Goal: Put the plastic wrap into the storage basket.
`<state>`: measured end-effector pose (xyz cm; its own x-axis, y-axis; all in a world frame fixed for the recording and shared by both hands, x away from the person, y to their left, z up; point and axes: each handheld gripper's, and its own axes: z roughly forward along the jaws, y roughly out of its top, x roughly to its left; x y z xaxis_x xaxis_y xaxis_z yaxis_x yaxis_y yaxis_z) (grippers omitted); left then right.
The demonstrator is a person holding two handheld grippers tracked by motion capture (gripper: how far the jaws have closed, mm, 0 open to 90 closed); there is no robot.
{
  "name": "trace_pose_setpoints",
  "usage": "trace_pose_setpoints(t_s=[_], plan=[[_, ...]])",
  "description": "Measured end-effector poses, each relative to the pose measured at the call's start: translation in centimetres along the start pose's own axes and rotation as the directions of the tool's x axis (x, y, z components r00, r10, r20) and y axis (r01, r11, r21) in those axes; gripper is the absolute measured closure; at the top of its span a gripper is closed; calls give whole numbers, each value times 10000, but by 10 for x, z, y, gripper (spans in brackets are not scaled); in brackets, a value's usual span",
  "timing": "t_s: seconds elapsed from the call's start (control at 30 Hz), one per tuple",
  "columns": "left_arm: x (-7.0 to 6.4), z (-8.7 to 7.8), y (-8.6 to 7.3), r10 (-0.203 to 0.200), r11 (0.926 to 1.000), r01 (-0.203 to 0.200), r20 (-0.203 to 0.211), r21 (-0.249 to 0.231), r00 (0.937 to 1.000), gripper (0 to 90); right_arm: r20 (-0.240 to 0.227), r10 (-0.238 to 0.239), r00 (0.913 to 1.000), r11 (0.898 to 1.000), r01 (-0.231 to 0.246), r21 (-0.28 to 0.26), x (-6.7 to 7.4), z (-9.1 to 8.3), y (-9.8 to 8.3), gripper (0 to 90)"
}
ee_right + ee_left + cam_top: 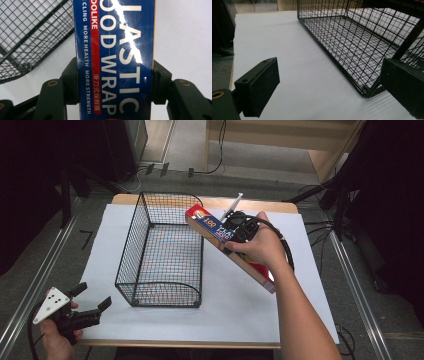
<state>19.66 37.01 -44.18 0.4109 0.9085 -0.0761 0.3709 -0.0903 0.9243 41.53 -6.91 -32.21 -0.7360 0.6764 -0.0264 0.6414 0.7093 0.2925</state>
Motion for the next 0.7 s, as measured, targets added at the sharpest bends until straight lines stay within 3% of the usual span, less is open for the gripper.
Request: trace_pose_setpoints(t_s=[0.7], plan=[[1,-1,1,-30,10000,30,6,-49,10000,35,-308,-829,9961,9966,829,-4,38,7,36,412]])
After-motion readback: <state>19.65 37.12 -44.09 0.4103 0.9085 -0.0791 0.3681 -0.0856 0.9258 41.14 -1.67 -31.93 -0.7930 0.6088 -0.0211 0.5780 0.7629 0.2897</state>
